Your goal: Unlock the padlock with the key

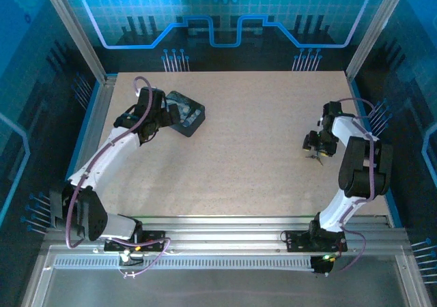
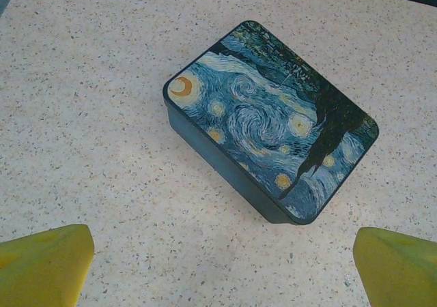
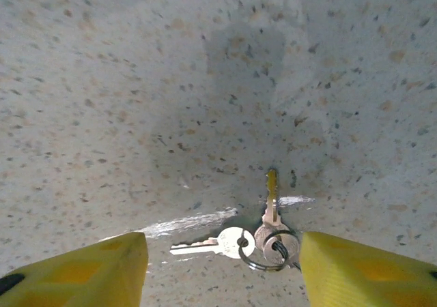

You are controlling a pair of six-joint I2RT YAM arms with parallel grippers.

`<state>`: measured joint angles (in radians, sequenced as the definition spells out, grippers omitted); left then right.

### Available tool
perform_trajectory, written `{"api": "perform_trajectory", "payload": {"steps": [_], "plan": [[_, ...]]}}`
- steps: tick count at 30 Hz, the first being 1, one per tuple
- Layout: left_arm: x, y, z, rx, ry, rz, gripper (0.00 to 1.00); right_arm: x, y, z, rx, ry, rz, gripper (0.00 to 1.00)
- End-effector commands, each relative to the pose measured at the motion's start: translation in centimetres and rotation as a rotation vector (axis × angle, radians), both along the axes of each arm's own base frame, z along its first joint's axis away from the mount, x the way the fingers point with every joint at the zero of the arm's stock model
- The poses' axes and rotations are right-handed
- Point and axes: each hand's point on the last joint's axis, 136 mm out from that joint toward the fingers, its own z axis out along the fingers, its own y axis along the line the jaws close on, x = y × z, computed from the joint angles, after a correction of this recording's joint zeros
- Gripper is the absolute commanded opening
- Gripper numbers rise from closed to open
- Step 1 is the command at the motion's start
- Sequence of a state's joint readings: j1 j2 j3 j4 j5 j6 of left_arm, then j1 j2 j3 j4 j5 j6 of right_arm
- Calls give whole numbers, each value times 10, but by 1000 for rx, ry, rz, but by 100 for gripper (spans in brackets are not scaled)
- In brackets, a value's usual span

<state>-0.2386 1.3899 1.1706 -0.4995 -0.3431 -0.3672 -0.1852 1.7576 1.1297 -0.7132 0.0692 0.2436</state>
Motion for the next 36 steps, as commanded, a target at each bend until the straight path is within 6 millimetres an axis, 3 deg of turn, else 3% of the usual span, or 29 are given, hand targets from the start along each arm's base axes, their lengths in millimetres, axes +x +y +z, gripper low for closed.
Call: {"api": "perform_trajectory", "payload": {"steps": [1,3,7,15,19,23,27,36], "plan": [[-2,-3,22,-8,-32,-16,99,-13,4,-19,49,64,-23,54],[-3,-3,22,-6,-33,-17,99,-16,7,-26,67,82,-24,47],[-6,-1,23,-4,-35,-13,99,-19,9,-28,79,92,-35,43],[-8,-3,28,-29,-49,-9,98,-18,19,-25,130,83,-28,13],[-10,-11,29,-51,-46,-41,97,-12,33,-21,215,45,-17,1],[-15,-47,28,-16,-17,-171,97,-2,57,-10,353,-20,-19,0],[-24,-84,19,-129,27,-265,96,8,83,7,482,-88,-11,0],[-56,-210,-3,-552,107,-650,91,17,164,48,653,-167,145,0]]}}
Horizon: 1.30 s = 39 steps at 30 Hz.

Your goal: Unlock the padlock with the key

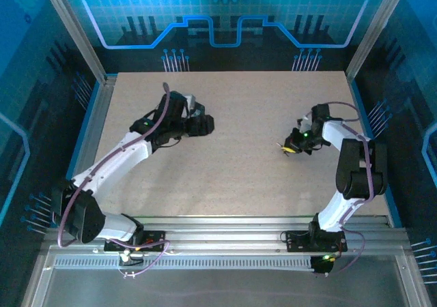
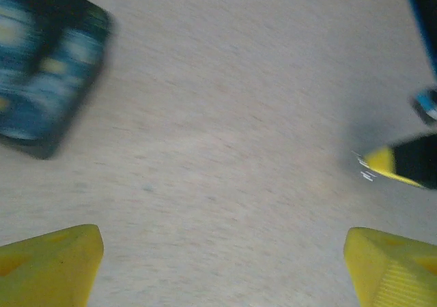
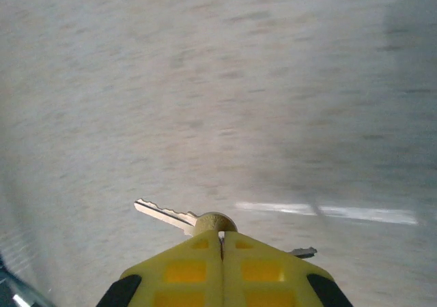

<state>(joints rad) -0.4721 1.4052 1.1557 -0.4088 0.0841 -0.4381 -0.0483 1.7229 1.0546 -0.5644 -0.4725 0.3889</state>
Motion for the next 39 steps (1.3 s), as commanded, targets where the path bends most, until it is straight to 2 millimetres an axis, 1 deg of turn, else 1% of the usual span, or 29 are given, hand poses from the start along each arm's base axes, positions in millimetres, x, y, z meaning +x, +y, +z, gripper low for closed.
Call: {"api": "perform_trajectory", "payload": {"steps": [1,3,5,6,8,12,13,16,18,20,22,25,28,35,37,39], "plan": [[-20,-60,-8,-230,77,-209,89,3,40,28,117,-56,52,0],[-23,-75,-18,-255,105,-256,87,2,56,34,122,-68,87,0],[-22,-83,-31,-266,139,-264,84,0,73,41,128,-82,123,0],[-21,-87,-35,-283,150,-270,82,0,79,44,130,-90,138,0],[-19,-95,-38,-331,162,-276,80,-2,92,50,127,-102,166,0],[-14,-105,-39,-399,171,-287,77,-5,110,58,124,-116,209,0],[-13,-107,-41,-407,182,-287,75,-7,116,60,127,-120,221,0],[-9,-112,-50,-412,203,-288,64,-11,130,66,129,-130,253,0],[-6,-112,-57,-405,213,-278,61,-15,139,70,132,-137,274,0],[-4,-113,-62,-394,218,-280,54,-18,146,74,131,-142,290,0],[-3,-113,-68,-383,228,-274,51,-20,151,77,128,-145,304,0],[0,-112,-73,-372,230,-265,48,-24,158,79,122,-149,325,0],[1,-113,-75,-373,234,-262,38,-26,162,79,118,-149,339,0],[-1,-113,-76,-377,235,-266,34,-29,166,74,100,-135,355,0],[0,-110,-76,-369,231,-255,23,-30,166,72,96,-131,359,0],[0,-108,-77,-366,230,-250,19,-30,166,71,91,-129,363,0]]}}
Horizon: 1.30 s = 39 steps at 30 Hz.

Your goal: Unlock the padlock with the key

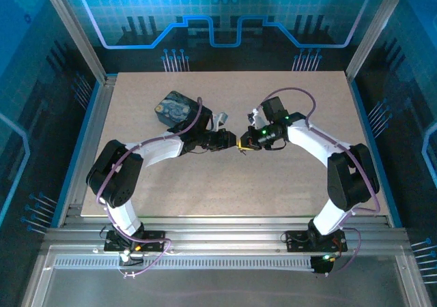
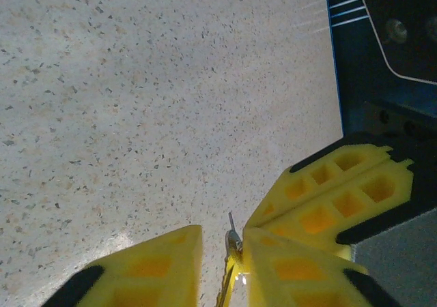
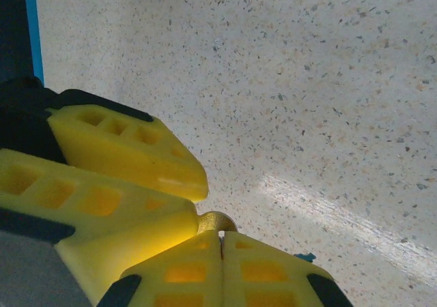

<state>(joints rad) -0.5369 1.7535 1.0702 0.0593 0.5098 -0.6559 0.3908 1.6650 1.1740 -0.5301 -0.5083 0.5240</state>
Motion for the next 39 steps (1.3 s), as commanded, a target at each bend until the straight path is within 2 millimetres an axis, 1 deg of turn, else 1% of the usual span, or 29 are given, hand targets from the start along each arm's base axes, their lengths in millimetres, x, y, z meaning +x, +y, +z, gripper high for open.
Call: {"api": "perform_trajectory", "payload": {"steps": [1,4,6,8,9,12,13,15,18,22,27,33,39], "plan": [[4,-1,5,-12,-16,-1,19,-1,5,8,-4,-9,17,0],[3,-1,5,-17,-10,-7,18,-2,5,7,-7,-8,20,0],[2,-1,4,-18,-6,-11,12,-2,5,6,-13,-7,20,0],[2,-2,4,-21,-5,-19,0,-3,5,5,-15,-8,24,0],[0,-3,4,-23,-4,-31,0,-3,5,5,-16,-12,30,4],[-8,-4,7,-9,-37,-111,0,-5,-3,8,-41,-30,32,27],[-11,-3,8,2,-59,-141,0,-6,-6,10,-44,-38,34,33],[-17,-3,13,8,-101,-205,0,-9,-12,16,-32,-54,36,39],[-26,-6,26,-28,-157,-306,0,-16,-14,26,13,-91,64,44],[-34,-10,47,-98,-204,-388,0,-28,-6,35,103,-138,134,44],[-36,-9,60,-147,-215,-418,0,-36,4,42,241,-151,164,41],[-40,-4,72,-208,-218,-420,0,-38,1,46,312,-177,167,38],[-43,-3,79,-250,-214,-433,0,-34,-2,50,358,-210,154,35]]}}
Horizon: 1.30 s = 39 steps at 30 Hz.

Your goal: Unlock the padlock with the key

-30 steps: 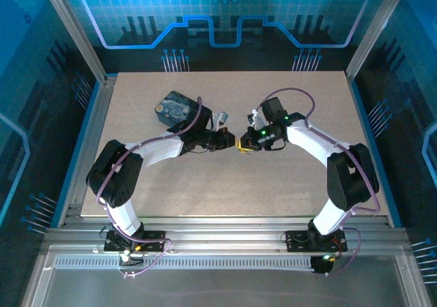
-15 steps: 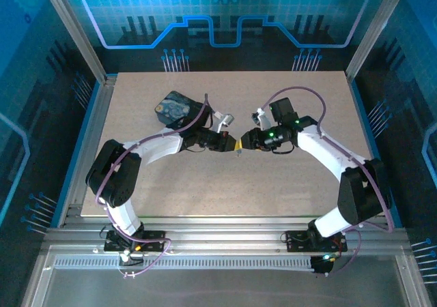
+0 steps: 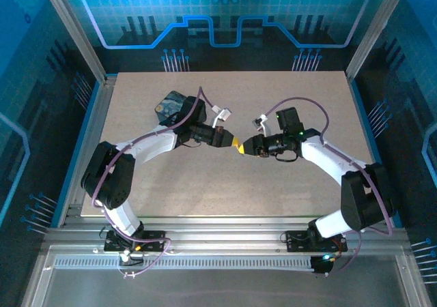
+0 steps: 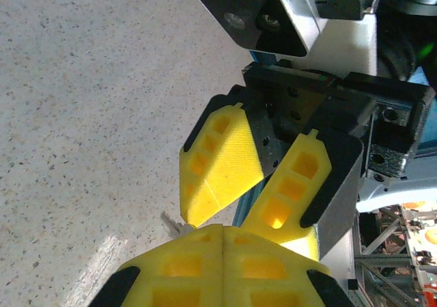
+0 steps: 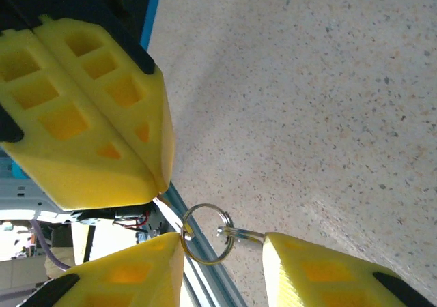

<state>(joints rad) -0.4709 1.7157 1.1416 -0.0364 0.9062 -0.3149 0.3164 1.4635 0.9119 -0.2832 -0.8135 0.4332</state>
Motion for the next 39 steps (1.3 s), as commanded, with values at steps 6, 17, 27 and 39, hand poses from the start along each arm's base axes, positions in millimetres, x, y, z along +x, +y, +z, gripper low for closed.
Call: {"api": "perform_trajectory", "payload": {"steps": [6,17,27,39], "plan": [[-14,0,21,-81,-1,-61,0,7,2,27,97,-107,13,34],[-15,-1,26,-109,10,-59,0,9,11,38,156,-129,38,22],[-11,-2,28,-145,28,-44,0,2,14,40,223,-135,49,19],[-2,-3,29,-207,58,12,0,3,18,61,325,-198,36,4]]}}
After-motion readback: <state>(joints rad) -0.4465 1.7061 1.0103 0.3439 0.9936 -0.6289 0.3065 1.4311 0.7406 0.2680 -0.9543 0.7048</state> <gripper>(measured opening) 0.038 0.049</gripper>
